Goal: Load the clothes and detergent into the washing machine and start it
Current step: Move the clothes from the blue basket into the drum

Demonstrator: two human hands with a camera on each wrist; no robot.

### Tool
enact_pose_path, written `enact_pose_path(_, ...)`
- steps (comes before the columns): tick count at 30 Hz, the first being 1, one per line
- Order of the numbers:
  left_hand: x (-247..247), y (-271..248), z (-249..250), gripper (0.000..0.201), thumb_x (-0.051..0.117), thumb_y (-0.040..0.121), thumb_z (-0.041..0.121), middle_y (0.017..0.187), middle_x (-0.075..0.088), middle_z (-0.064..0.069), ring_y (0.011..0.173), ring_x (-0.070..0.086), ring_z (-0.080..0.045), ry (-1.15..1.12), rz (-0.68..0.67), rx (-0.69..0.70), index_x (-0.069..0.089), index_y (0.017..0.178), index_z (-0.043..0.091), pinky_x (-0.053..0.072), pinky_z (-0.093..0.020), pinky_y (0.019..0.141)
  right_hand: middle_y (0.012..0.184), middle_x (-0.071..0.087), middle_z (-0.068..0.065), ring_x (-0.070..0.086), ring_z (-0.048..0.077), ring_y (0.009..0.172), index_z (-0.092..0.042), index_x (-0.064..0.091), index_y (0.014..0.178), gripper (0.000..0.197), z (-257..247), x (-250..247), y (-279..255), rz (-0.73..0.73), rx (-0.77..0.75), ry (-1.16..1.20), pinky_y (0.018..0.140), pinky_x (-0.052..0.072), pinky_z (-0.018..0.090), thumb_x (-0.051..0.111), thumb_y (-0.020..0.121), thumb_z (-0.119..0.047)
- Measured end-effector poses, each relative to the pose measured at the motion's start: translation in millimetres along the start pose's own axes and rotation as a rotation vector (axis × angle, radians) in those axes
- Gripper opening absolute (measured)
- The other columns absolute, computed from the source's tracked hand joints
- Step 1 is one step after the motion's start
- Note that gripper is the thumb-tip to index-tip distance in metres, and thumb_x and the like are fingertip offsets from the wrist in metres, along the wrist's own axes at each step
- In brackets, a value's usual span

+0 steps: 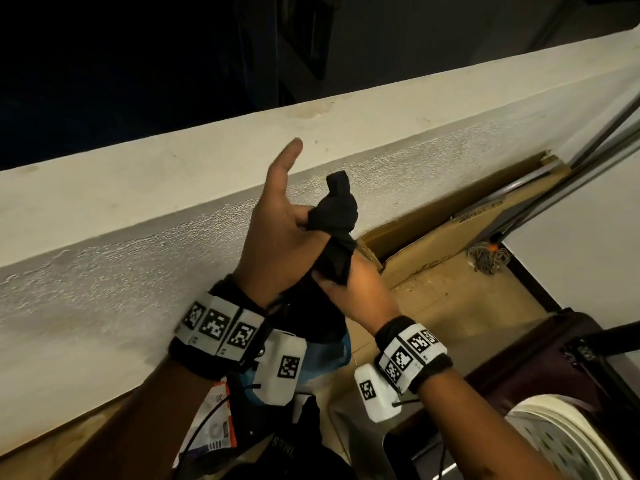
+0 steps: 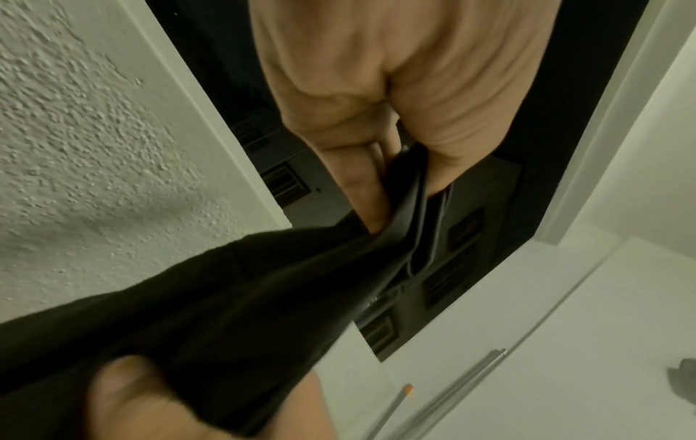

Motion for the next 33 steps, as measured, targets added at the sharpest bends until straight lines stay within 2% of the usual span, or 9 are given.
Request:
enact_pose_path(3,-13.2,-4.6,-0.6,0.107,0.073,0.080,0.001,0.095,0.077,-0.003,0.089,0.074,-0.019,-0.057,-0.109,0.001,0.000,0.156,0.021,0.055,-0.028,0.081,0.079,0.066,0.006,0.065,0.021,0.074,-0.005,0.064,0.088,0.006,-8.7,-17.4,1.7,0.111,-0.027,0.055,0.060,0.041,0.025,0.063,0.086,-0.011)
enact_pose_path(7,-39.4,-26.9,-58.7,0.131,0.091,0.065,0.028,0.125,0.065,0.003,0.113,0.064,-0.016,0.033,-0.078,-0.102,-0.005,0.155,0.029,0.055,-0.029,0.089,0.073,0.064,0.002,0.062,0.012,0.070,-0.009,0.062,0.079,0.007,-15.7,-45.7,-3.1,0.213,-0.021,0.130,0.054,0.039,0.017,0.060,0.084,-0.004)
enact_pose_path(11,-42.2,-71.9,-156.0,0.147,0.093,0.041,0.056,0.143,0.046,0.007,0.133,0.048,-0.021,0.228,-0.170,-0.506,-0.005,0.149,0.046,0.050,-0.040,0.100,0.077,0.071,0.001,0.065,0.008,0.078,-0.010,0.066,0.086,0.013,-36.9,-80.0,-7.6,0.251,-0.103,0.250,0.065,0.048,0.030,0.061,0.083,0.001)
enact_pose_path(14,-18.9,-88.6,-185.6,0.144,0.089,0.054,0.056,0.161,0.018,0.002,0.147,0.022,-0.024,0.589,-0.324,-0.541,-0.013,0.153,0.031,0.018,-0.040,0.120,0.089,0.074,0.003,0.071,0.020,0.094,-0.012,0.067,0.097,0.026,-59.0,-94.1,-13.1,0.203,-0.187,0.304,0.077,0.056,0.047,0.060,0.080,0.007)
enact_pose_path(19,4.6,-73.0,-191.8,0.129,0.083,0.065,0.047,0.159,0.025,-0.008,0.143,0.033,-0.027,0.528,-0.189,-0.573,-0.009,0.153,0.024,0.029,-0.041,0.117,0.103,0.075,0.002,0.070,0.017,0.104,-0.009,0.067,0.111,0.036,-84.0,-98.8,-24.7,0.148,-0.272,0.390,0.089,0.056,0.051,0.063,0.081,0.012)
enact_pose_path(22,5.2,-63.6,-187.8,0.090,0.063,0.087,0.035,0.154,0.036,-0.015,0.138,0.041,-0.030,0.635,-0.251,-0.513,0.008,0.154,0.014,0.032,-0.039,0.113,0.110,0.072,0.002,0.069,0.016,0.109,-0.012,0.061,0.117,0.048,-85.6,-100.6,-27.4,0.112,-0.255,0.454,0.096,0.055,0.048,0.065,0.079,0.016)
enact_pose_path(27,-11.7,-54.1,-169.4,0.071,0.068,0.088,0.005,0.133,0.056,-0.014,0.123,0.055,-0.032,0.495,-0.019,-0.379,0.027,0.147,0.007,0.042,-0.042,0.103,0.119,0.069,-0.002,0.070,0.012,0.108,-0.025,0.042,0.138,0.076,-64.8,-122.6,-31.8,0.219,-0.163,0.518,0.094,0.058,0.048,0.068,0.080,0.017)
enact_pose_path(30,-22.4,-39.6,-135.6,0.068,0.064,0.082,-0.013,0.113,0.057,0.009,0.105,0.060,-0.012,0.315,0.175,-0.258,0.035,0.140,0.007,0.048,-0.040,0.097,0.120,0.066,-0.001,0.069,0.021,0.105,-0.039,0.019,0.155,0.100,-49.0,-135.4,-46.3,0.298,-0.187,0.356,0.090,0.059,0.049,0.063,0.083,0.014)
enact_pose_path(33,-28.9,-16.9,-93.5,0.067,0.064,0.082,-0.018,0.120,0.055,0.009,0.103,0.059,0.007,0.040,0.248,-0.065,0.030,0.137,-0.004,0.047,-0.019,0.091,0.144,0.053,-0.001,0.056,0.015,0.128,-0.044,0.015,0.157,0.100,-32.7,-123.1,-51.5,0.184,-0.154,0.162,0.105,0.051,0.048,0.061,0.084,0.008)
Point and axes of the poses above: each hand's wrist, its own y-axis towards the middle knuckle, its own x-axis out of the palm, z = x × y, the point moved 3 cm from there along y, towards the middle knuckle
